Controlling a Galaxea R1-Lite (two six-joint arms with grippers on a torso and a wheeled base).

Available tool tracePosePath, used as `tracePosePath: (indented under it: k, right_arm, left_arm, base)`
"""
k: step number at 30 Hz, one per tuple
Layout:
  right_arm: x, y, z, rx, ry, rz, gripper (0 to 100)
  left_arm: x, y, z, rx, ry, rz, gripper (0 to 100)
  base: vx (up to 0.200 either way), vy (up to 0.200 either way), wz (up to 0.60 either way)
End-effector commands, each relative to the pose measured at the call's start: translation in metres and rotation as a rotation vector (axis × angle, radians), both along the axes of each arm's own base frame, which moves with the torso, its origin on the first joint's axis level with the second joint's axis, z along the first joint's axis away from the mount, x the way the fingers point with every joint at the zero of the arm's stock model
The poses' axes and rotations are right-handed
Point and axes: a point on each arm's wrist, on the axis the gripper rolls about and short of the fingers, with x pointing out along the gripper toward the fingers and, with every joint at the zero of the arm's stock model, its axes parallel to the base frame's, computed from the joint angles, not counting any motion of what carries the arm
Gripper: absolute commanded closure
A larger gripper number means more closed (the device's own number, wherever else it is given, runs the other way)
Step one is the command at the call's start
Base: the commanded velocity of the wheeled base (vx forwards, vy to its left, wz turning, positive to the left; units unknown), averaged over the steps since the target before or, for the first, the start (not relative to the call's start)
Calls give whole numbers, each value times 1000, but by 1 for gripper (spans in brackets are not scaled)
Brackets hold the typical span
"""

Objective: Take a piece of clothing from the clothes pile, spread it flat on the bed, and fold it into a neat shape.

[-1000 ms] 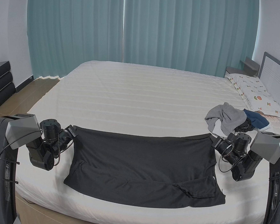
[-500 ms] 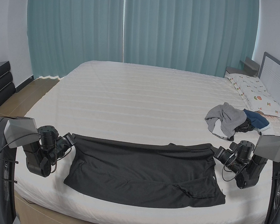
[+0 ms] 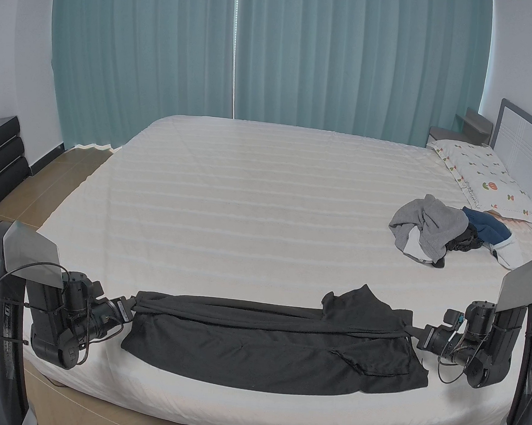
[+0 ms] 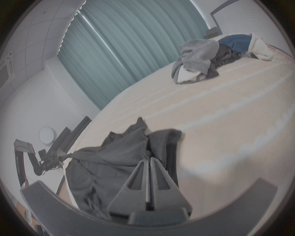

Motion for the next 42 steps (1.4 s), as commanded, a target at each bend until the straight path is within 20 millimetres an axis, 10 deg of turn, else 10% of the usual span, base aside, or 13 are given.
tracePosePath:
  k: [1,25,26,42]
  right_arm:
    - [-16,-3,-11,6,72,-5,100]
    - [-22,-10,-5,39,85,-31,100]
    - [-22,-10,-6,38,86,-33,0]
    - [-14,-14,31,208,33,-128,0]
  left_arm:
    - [-10,2,-7,1,42,-1,100]
    - [-21,3,-3,-5,66,12,100]
    - [-22,3,-3,-2,69,11,0]
    - [-12,6,34,-140,-45,78,0]
  base:
    - [0,0,0]
    - [0,0,0]
    - [0,0,0]
    - [0,0,0]
